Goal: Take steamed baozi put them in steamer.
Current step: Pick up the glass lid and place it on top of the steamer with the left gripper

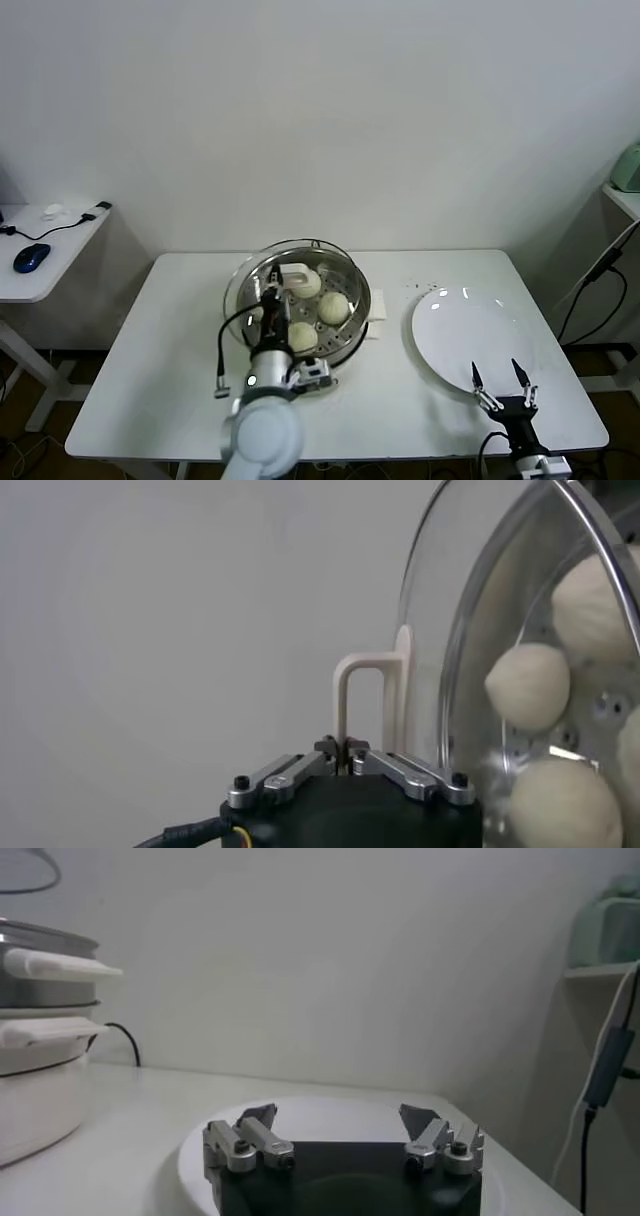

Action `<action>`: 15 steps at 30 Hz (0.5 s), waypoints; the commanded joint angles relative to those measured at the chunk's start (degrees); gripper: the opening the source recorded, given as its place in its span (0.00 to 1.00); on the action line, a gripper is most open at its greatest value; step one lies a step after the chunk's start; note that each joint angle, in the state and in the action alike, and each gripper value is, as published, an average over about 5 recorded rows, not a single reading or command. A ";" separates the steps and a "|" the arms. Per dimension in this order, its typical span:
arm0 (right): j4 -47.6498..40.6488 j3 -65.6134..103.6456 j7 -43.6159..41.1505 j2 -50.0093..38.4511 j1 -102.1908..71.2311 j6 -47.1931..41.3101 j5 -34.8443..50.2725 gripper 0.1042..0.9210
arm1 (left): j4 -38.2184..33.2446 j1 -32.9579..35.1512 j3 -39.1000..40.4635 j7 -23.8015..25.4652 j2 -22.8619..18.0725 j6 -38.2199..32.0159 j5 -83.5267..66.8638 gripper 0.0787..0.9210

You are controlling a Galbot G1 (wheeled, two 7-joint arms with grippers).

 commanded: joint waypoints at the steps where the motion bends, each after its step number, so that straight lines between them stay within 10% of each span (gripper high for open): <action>1: -0.64 -0.46 0.52 -0.13 0.07 1.62 0.92 0.88 | 1.56 -1.60 5.17 1.66 -3.59 2.39 4.14 0.07; 15: -0.78 -1.09 0.95 1.86 0.85 4.88 1.06 0.88 | 9.15 -3.34 4.46 0.29 -5.82 1.70 7.19 0.07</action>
